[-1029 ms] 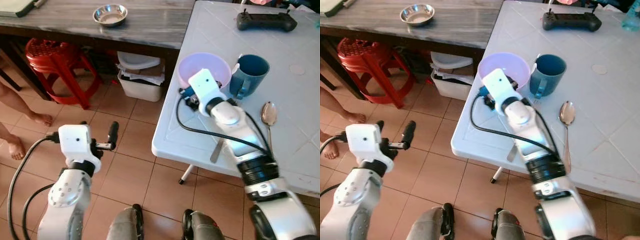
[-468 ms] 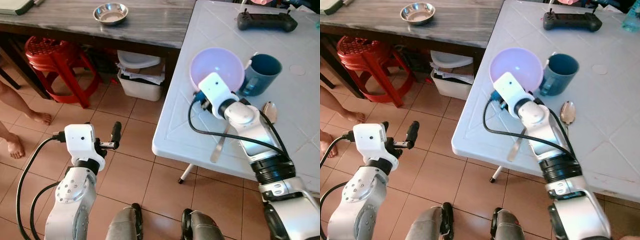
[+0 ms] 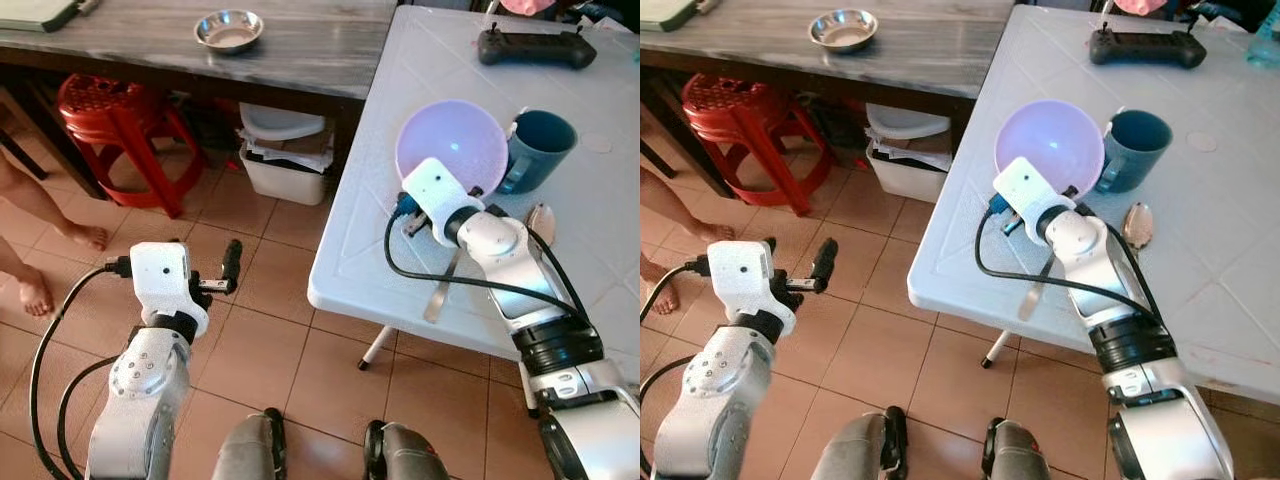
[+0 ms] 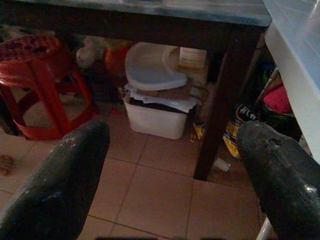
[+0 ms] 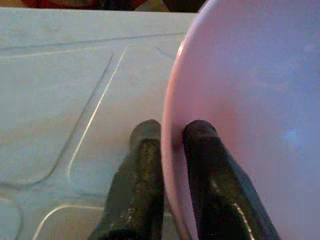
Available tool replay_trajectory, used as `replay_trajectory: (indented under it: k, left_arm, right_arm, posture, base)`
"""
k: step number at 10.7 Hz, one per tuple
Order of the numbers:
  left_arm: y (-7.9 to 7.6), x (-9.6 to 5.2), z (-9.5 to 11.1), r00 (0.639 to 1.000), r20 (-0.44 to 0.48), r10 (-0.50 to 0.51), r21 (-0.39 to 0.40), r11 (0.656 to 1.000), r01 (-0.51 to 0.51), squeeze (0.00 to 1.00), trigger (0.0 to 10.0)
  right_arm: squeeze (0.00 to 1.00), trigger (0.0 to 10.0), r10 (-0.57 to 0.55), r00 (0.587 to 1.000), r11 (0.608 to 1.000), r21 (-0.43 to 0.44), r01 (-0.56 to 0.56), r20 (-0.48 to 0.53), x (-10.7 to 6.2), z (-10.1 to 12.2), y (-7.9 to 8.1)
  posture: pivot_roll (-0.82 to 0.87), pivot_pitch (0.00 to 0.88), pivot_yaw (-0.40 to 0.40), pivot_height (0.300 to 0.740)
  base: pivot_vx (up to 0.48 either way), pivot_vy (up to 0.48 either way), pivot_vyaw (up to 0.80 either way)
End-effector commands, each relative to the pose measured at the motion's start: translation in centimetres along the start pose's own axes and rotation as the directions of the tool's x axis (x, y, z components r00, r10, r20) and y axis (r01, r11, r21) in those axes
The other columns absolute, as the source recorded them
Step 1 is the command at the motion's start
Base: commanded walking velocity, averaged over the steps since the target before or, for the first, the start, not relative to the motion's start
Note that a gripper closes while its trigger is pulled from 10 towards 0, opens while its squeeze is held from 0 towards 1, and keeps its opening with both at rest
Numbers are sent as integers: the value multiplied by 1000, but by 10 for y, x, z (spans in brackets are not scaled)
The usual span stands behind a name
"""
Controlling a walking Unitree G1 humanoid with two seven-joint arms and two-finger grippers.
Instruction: Setting the table
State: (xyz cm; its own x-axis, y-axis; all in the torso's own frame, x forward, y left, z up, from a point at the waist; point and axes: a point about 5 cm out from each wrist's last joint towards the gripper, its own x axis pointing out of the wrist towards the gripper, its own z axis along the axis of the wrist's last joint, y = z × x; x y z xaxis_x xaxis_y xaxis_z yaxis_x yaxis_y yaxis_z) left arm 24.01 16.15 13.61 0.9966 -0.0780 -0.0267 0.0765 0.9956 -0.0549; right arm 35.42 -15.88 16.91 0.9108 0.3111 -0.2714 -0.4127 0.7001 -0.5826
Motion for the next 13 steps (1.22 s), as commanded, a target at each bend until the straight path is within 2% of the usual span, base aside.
replay_trajectory:
  k: [1,4,5,6,7,8,9,10,11,12,13]
  left_arm:
    - [5,-3,-5,1000,-23,13,1,1000,-13,0,10000]
    - [6,-1,-1,1000,-1,17,9,1000,-17,0,10000]
    - [-2,-1,7,999,33,-18,34,999,17,0,10000]
    - [-21,-4,13,992,65,-104,65,993,100,0,10000]
    - [-22,-4,10,993,60,-100,63,993,96,0,10000]
    - [-15,0,7,997,51,-59,43,997,57,0,10000]
    - [-11,6,12,996,77,-38,35,999,35,0,10000]
    - [-14,8,15,994,98,-48,33,998,45,0,10000]
    - [-17,8,20,993,110,-46,42,998,41,0,10000]
    - [-15,7,21,991,121,-59,75,996,50,0,10000]
    - [-12,14,27,988,152,-30,91,996,16,0,10000]
  right_arm:
    - [0,0,-1,1000,1000,11,1,9,-2,-3,1]
    - [0,0,-43,998,999,12,42,36,0,-2,-3]
    - [0,0,-57,997,998,20,56,59,-1,0,-4]
    - [0,0,-96,992,995,42,93,84,-2,1,-7]
    - [0,0,-119,988,992,53,114,95,-1,2,-8]
    - [0,0,-179,973,983,68,170,147,-2,11,-10]
    - [0,0,-278,934,957,145,250,225,-6,26,-13]
    - [0,0,-306,918,947,175,268,252,-7,30,-10]
    - [0,0,-355,897,918,279,281,263,-7,34,-4]
    - [0,0,-357,881,916,300,265,310,-7,44,3]
    - [0,7608,-384,856,907,315,280,345,-13,49,3]
  posture:
    - [66,159,59,740]
    - [68,155,63,740]
    - [71,159,64,740]
    - [77,149,64,740]
    - [74,154,65,740]
    - [74,143,67,740]
    - [72,132,65,740]
    - [76,127,53,740]
    - [81,147,45,740]
    - [72,138,46,740]
    - [91,148,40,740]
  base:
    - [0,0,0]
    - [0,0,0]
    - [0,0,0]
    - [0,0,0]
    - [0,0,0]
    - [0,0,0]
    - [0,480,0]
    - [0,480,0]
    - [0,480,0]
    - [0,480,0]
    - [0,480,0]
